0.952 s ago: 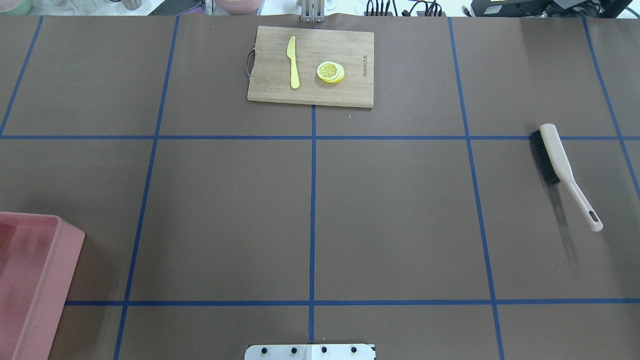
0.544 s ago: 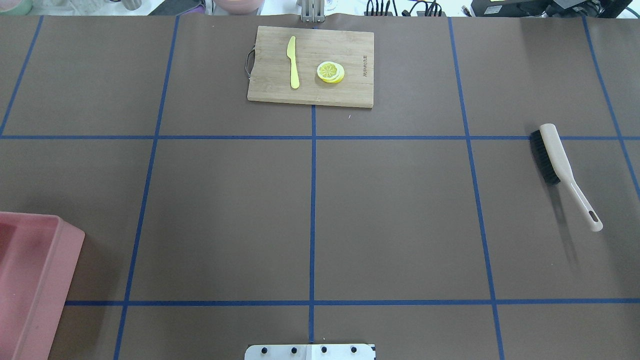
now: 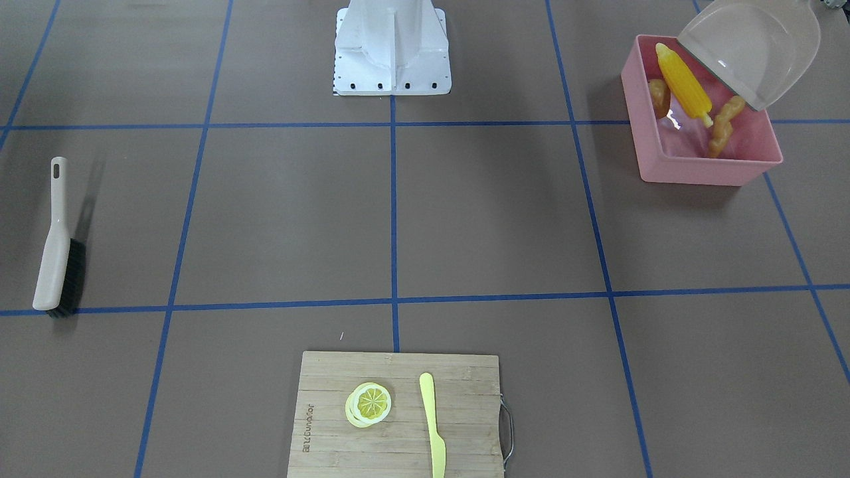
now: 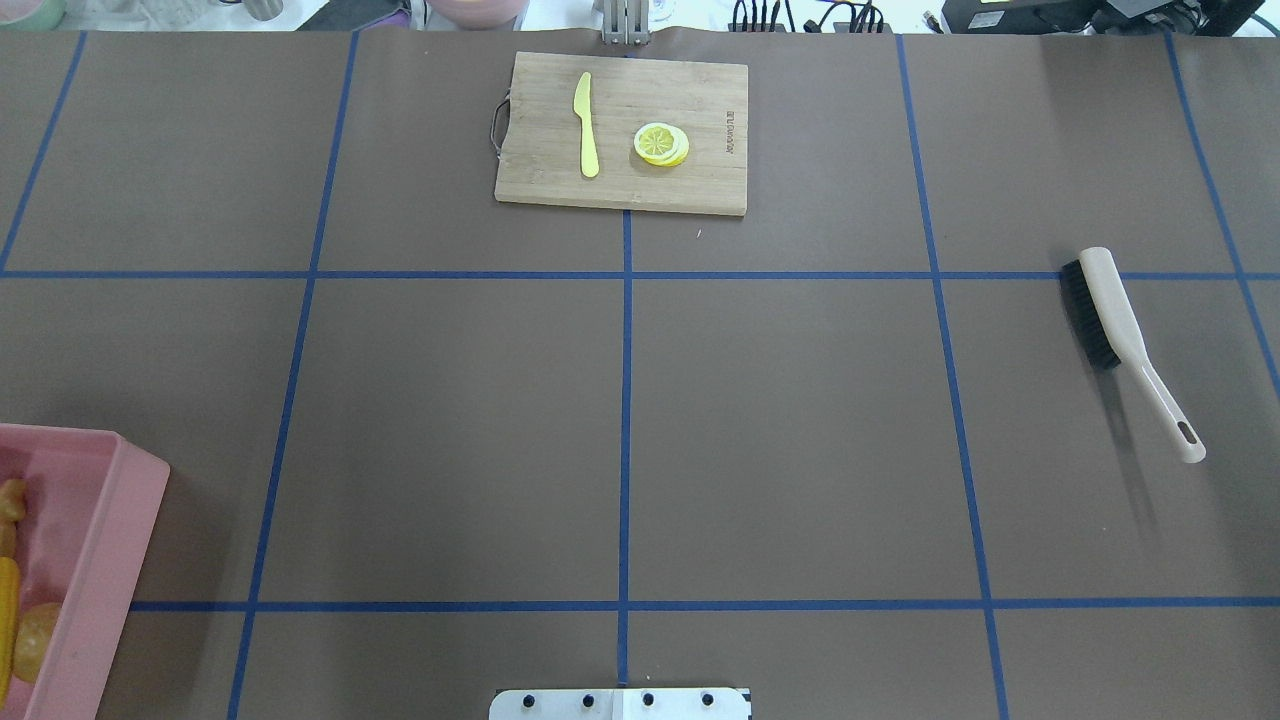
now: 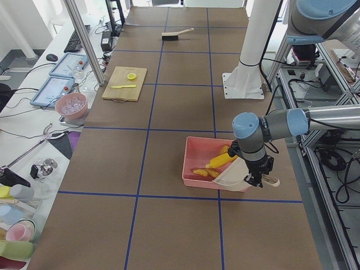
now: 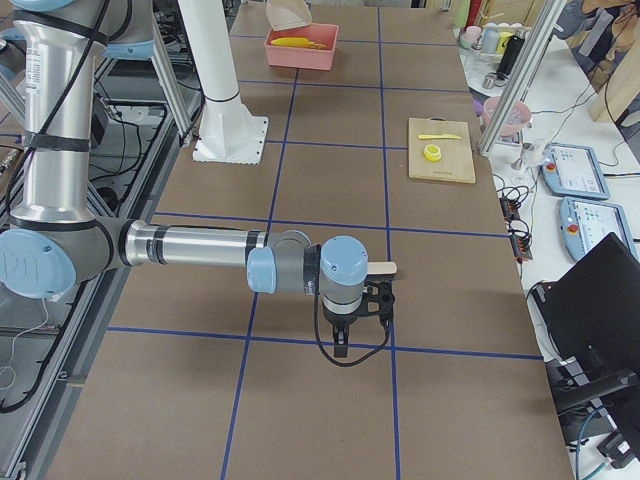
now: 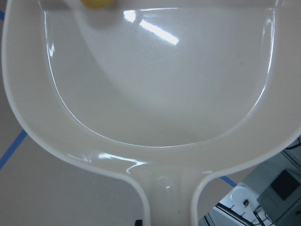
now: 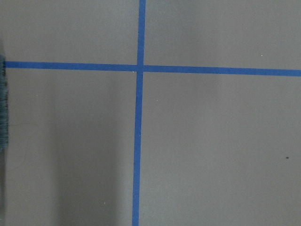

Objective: Sweep and dump trash into bin
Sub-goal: 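Keep the emptied dustpan tipped over the pink bin with the left gripper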

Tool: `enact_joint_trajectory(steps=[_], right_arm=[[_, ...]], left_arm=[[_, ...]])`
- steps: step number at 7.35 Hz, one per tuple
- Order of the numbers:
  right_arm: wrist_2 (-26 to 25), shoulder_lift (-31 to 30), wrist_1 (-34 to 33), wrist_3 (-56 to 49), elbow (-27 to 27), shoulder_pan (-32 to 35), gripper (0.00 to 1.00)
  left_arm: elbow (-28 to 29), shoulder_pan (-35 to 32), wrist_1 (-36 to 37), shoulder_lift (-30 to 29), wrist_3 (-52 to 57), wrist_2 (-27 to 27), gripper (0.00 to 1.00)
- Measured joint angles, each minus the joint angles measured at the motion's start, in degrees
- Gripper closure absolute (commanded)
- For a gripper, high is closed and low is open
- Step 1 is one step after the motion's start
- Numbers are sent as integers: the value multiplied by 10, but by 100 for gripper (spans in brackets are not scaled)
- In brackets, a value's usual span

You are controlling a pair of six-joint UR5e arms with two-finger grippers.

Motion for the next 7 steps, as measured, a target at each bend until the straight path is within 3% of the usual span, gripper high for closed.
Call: enact_joint_trajectory(steps=[7], right_arm=[[0,-7,5,33,-7,-1,0]], left_arm=[[-27,-3,39,4,15,13,100]])
